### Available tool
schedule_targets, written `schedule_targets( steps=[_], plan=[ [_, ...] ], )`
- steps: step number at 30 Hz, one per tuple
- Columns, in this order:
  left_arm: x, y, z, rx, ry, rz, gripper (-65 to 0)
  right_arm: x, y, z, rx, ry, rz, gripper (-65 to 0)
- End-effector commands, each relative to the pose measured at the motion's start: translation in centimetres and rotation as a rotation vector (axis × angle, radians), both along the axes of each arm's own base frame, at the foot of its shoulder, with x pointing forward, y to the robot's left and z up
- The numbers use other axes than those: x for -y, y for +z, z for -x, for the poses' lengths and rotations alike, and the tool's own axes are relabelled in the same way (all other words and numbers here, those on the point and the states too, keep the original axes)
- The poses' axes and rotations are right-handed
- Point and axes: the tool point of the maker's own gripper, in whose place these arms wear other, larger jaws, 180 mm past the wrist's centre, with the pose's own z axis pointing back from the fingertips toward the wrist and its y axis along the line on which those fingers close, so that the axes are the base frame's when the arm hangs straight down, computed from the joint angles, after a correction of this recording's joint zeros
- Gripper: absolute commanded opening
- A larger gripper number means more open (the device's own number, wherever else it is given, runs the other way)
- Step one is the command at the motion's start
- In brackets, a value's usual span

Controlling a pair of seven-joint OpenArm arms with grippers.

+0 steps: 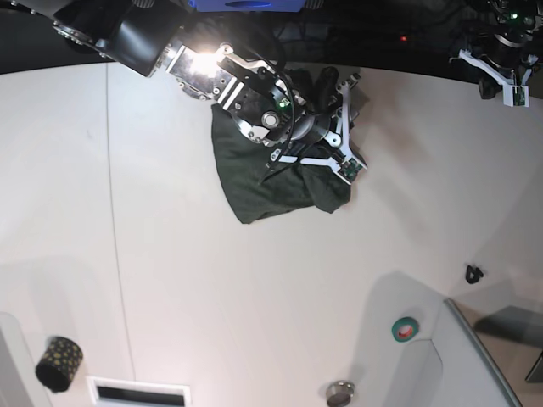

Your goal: Layout the t-shirt on the table in an organized manner, then fold the t-shirt properly

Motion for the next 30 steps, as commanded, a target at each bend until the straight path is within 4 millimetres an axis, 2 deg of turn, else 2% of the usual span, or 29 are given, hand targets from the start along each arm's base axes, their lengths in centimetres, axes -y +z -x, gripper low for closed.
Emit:
schedule_targets(
  steps=[1,9,11,13,15,17,19,24,30],
  plan=[
    [-0.6,1.1,-0.6,0.033,-0.008,-0.026,-65.0,-1.0,1.2,-1.0,0.033,-0.007,-0.041,-39.3],
    [-0.7,1.2,-0.5,0.033,-0.006,-0.028,-65.0,-0.4,-1.1,-1.1,0.026,-0.029,-0.018,-41.1],
    [-0.7,1.1,-0.5,0.032,-0.005,-0.027,-65.0,-0.4,-1.3,-1.1,0.024,-0.031,-0.015,-49.1],
    [-0.7,1.1,-0.5,0.032,-0.005,-0.027,-65.0,-0.5,-1.2,-1.1,0.025,-0.029,-0.019,-65.0],
    [-0.6,1.1,-0.5,0.032,-0.007,-0.025,-65.0,-0.9,-0.6,-1.0,0.032,-0.022,-0.032,-62.9],
    [-0.6,1.1,-0.6,0.033,-0.008,-0.026,-65.0,-2.1,0.8,-1.2,0.047,-0.015,-0.070,-64.4],
    [-0.6,1.1,-0.6,0.033,-0.008,-0.026,-65.0,-2.9,1.5,-1.0,0.029,-0.005,-0.068,-63.9],
    [-0.6,1.1,-0.6,0.033,-0.008,-0.026,-65.0,-5.0,3.5,-2.0,0.045,0.016,-0.086,-63.9],
    [-0.7,1.0,-0.4,0.029,-0.003,-0.025,-65.0,-3.9,1.0,-3.2,0.022,-0.001,-0.008,-63.9]
  ],
)
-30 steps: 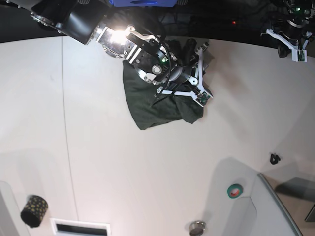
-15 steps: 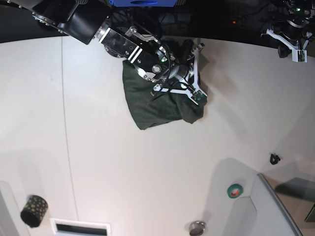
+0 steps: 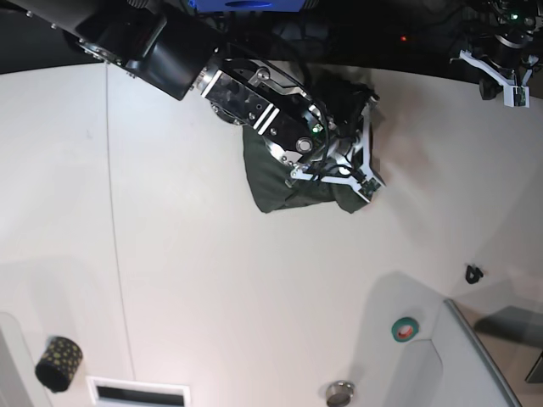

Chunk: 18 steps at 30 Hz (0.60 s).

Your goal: Layout the t-shirt on the table in an organized manner, then fold the t-shirt properly

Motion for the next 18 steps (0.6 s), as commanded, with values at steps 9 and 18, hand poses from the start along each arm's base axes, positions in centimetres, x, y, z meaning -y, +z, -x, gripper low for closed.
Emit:
schedule_targets(
  steps=[9,18],
  plan=[
    [1.1,0.5,-2.1,0.043,-0.045,0.006,-65.0,-2.7,4.0,-1.2,0.077,0.023,-0.116,-63.8],
    [10.6,-1.5,-7.4,0.078,-0.262,0.148,-65.0,-2.7,4.6,-1.7,0.093,0.021,-0.124,-63.9]
  ],
)
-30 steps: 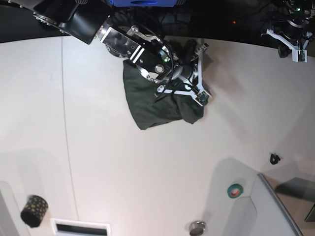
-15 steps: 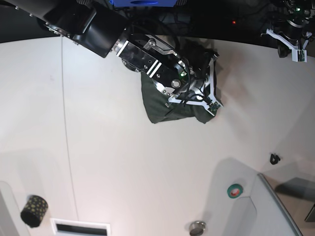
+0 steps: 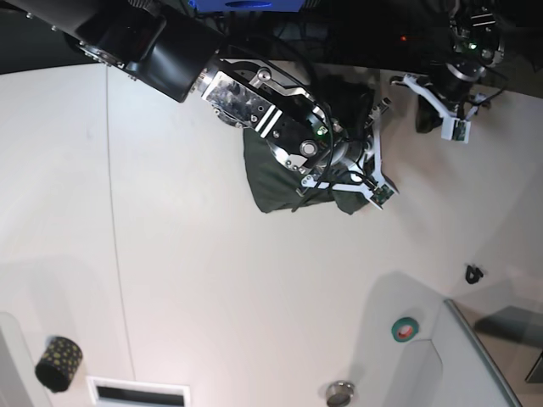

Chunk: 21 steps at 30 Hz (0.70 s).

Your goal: Layout the t-shirt on the table in an organized manner, then fold the t-shirt properly

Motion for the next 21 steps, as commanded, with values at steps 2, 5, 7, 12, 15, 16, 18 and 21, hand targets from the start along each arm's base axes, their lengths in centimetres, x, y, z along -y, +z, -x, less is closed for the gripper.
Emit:
schedule_targets(
  steps=[2,5,7,12,15,16,18,21],
  plan=[
    [0.9,0.7,-1.0,0.033,-0.034,0.002,-65.0,-1.3,1.9,-0.8,0.037,0.005,-0.053,-63.9],
    [2.9,-0.2,-1.6,0.020,-0.075,0.033,-65.0,-1.3,1.9,-0.8,0.038,0.003,-0.055,-63.9],
    [3.8,-1.2,-1.5,-0.003,-0.091,0.049,-65.0,-1.3,1.9,-0.9,0.039,0.003,-0.056,-63.9],
    [4.9,-2.3,-0.7,-0.038,-0.112,0.070,-65.0,-1.5,2.1,-1.0,0.045,0.005,-0.060,-63.9],
    [5.8,-2.5,-0.6,-0.044,-0.134,0.080,-65.0,-1.9,2.7,-1.3,0.068,0.004,-0.088,-63.9],
    [6.1,-2.6,-0.6,-0.046,-0.141,0.083,-65.0,-2.1,2.9,-1.4,0.077,0.001,-0.102,-63.9],
    [6.6,-2.7,-0.5,-0.050,-0.153,0.088,-65.0,-2.2,3.1,-1.6,0.087,-0.003,-0.115,-63.9],
    [7.1,-2.7,-0.6,-0.050,-0.165,0.093,-65.0,-2.5,3.5,-1.9,0.110,-0.010,-0.144,-63.9]
  ],
)
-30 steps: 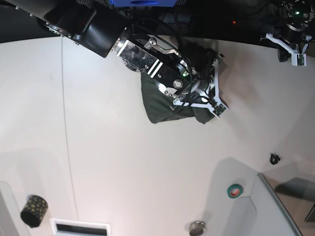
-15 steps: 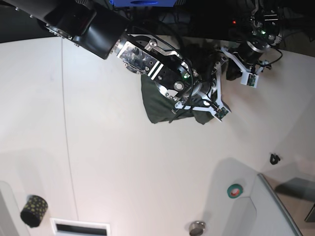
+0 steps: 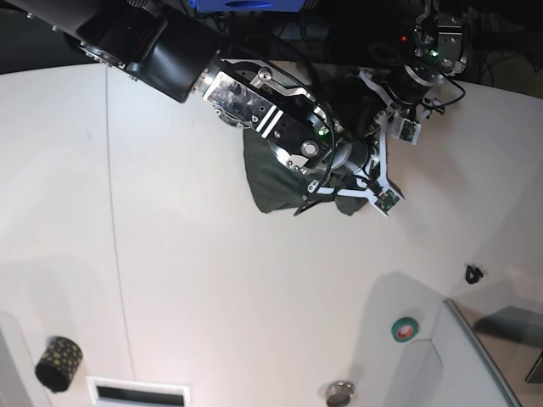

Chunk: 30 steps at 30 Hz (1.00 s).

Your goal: Layout the t-shirt on the table in an organized manner, then fold the t-shirt properly

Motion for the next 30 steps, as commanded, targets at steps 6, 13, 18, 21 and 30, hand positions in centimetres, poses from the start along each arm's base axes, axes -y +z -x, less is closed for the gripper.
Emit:
schedule_targets(
  steps=[6,13,18,21,30],
  plan=[
    [0.4,0.8,-0.6,0.035,-0.016,0.011,-65.0,-2.0,3.5,-1.8,0.105,-0.015,-0.137,-63.5],
    [-1.4,2.7,-1.3,0.085,0.021,-0.019,-65.0,-1.5,1.4,-1.7,0.082,-0.028,-0.103,-63.5],
    [-3.4,4.3,-1.8,0.127,0.055,-0.057,-65.0,-2.0,1.1,-1.5,0.005,-0.066,-0.184,-62.7],
    [-4.5,4.3,-1.2,0.121,0.075,-0.071,-65.0,-2.0,0.6,-1.5,-0.035,-0.078,-0.191,-53.3],
    [-11.8,5.0,2.3,0.073,0.185,-0.193,-65.0,-3.9,1.6,1.3,-0.024,0.044,-0.200,-31.7]
  ],
)
